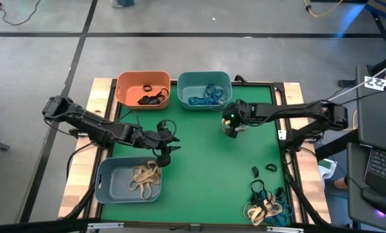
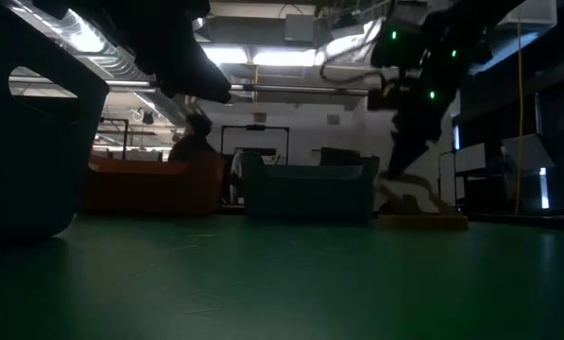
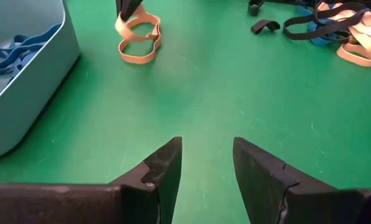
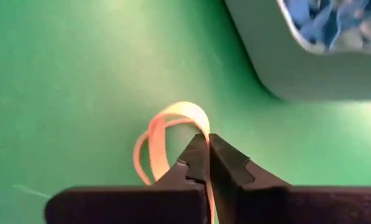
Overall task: Sort rubber bands into baskets
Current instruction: Put the white rubber band into the blue bin
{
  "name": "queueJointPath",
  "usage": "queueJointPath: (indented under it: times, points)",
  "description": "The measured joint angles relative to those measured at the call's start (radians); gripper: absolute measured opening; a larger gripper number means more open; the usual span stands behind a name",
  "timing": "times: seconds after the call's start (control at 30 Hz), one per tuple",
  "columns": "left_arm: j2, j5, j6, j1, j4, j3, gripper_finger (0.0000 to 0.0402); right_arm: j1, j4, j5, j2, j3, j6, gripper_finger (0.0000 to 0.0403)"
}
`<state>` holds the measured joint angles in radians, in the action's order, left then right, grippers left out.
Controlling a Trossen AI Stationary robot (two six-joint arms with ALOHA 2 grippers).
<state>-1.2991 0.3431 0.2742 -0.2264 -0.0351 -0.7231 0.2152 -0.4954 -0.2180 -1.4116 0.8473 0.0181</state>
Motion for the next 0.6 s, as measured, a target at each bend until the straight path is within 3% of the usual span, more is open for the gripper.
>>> queueJointPath:
  times: [0.6]
  points:
    - [-0.013, -0.023, -0.003, 0.024, 0.032, 0.0, 0.0141, -0.163, 0.043, 0.0, 0.048, 0.144, -0.064, 0.0016]
